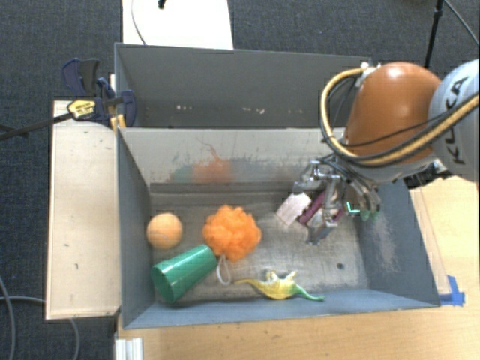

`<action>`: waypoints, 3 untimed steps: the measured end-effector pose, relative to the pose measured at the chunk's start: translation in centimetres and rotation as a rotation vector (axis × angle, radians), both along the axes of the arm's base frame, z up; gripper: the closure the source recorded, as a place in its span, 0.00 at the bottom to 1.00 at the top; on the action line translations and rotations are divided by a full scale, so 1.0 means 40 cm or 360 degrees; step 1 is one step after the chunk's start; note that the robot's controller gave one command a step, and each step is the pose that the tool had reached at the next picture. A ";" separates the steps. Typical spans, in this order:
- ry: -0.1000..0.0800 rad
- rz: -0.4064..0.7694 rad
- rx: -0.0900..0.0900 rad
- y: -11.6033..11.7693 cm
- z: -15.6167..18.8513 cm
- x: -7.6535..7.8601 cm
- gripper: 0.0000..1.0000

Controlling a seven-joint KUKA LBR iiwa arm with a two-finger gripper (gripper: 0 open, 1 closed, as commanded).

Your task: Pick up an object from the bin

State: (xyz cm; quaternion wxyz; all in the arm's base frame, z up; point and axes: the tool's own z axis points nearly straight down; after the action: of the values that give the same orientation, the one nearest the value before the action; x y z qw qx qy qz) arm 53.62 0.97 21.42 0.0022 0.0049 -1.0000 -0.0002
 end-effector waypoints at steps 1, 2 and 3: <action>-0.0012 0.0000 0.0000 0.000 0.009 0.004 0.00; -0.0022 0.0065 -0.0001 0.040 -0.081 -0.018 0.00; -0.0017 0.0403 0.0001 0.120 -0.238 -0.073 0.00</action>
Offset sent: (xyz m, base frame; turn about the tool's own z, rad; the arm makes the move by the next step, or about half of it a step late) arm -0.0183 0.0309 -0.0667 -0.0783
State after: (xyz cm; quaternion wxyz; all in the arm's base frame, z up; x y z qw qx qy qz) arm 50.70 5.77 11.89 -0.0032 0.1312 -0.9914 -0.0002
